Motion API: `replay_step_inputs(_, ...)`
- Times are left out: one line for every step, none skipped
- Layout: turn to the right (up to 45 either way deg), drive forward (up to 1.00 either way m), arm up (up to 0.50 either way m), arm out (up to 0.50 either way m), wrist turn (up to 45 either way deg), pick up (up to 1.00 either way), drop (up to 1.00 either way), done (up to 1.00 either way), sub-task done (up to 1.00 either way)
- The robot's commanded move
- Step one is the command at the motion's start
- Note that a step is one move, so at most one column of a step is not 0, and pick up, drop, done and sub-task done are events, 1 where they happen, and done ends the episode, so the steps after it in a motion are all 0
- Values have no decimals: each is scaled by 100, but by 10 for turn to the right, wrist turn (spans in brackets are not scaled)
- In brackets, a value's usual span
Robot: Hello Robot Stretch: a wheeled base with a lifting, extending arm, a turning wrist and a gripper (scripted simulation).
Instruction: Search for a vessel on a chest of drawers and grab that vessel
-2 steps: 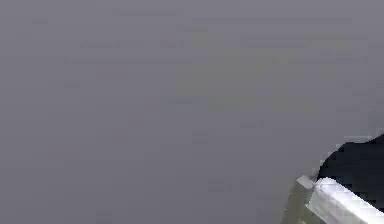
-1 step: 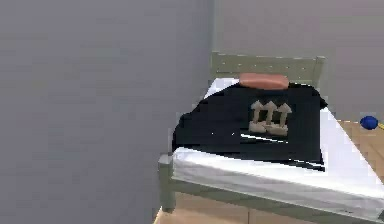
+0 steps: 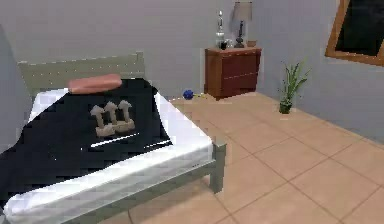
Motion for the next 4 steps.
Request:
replay_step_inputs(360, 0, 0, 0, 0, 0, 0, 0, 0)
replay_step_inputs(0, 100, 0, 0, 0, 0, 0, 0, 0)
replay_step_inputs(60, 0, 0, 0, 0, 0, 0, 0, 0)
replay_step_inputs(0, 25, 0, 0, 0, 0, 0, 0, 0)
